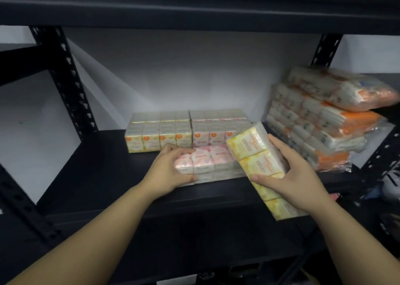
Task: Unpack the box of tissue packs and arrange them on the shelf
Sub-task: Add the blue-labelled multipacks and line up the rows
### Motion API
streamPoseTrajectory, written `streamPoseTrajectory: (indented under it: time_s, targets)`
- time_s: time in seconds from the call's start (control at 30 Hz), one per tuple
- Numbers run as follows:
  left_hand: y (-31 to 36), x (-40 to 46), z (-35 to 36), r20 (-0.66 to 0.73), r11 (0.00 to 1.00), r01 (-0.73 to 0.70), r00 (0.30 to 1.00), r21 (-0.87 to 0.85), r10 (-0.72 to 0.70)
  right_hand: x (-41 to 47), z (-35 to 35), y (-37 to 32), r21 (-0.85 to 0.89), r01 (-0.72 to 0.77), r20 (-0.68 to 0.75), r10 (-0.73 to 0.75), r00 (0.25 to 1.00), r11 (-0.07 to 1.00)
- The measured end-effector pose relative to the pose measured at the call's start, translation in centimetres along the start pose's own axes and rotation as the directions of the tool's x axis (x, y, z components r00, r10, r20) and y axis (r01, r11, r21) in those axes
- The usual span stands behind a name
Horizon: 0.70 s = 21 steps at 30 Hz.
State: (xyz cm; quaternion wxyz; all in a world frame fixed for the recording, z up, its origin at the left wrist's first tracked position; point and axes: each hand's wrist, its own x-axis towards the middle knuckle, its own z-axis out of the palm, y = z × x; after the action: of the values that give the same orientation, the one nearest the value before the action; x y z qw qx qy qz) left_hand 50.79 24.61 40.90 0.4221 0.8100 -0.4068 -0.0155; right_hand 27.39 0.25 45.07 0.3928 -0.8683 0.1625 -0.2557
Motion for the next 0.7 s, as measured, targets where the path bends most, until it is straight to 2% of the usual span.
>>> streamPoseTrajectory:
  time_s: [0.2,0.3,0.37,0.43,0.5,0.6,0.7]
  targets:
    - [2.9,4.6,3.3,0.113,0.989,-0.058,0.993,0.139,0.042,2.0,-2.1,-0.6,0.004,0.066,0.045,-0.066,0.997,0.998]
    - [3.9,4.7,2.4,0.098,0.988,-0.061,0.994,0.145,0.047,2.8,-2.5,-1.0,0.008,0.091,0.071,-0.091,0.993,0.996]
    - [5.0,4.0,1.3,0.045,0.996,-0.066,0.997,0.062,0.063,3.4,-2.3,-1.3,0.017,0.111,0.109,-0.112,0.988,0.994]
    - [6.2,3.1,-0.2,0.009,0.991,-0.041,0.999,-0.128,0.042,4.0,-1.5,-1.9,0.023,0.13,0.159,-0.132,0.978,0.991]
    - [6.9,2.6,-2.0,0.003,0.958,-0.03,0.999,-0.286,0.032,4.6,-0.3,-2.9,0.038,0.154,0.21,-0.158,0.965,0.987]
    - [7.0,1.3,-4.4,0.03,0.908,-0.003,0.999,-0.42,0.017,5.4,2.1,-5.0,0.046,0.19,0.274,-0.196,0.942,0.981]
    - [5.8,-0.8,-6.7,0.002,0.811,0.062,0.997,-0.582,-0.075,5.8,5.0,-8.0,0.08,0.209,0.33,-0.224,0.917,0.975]
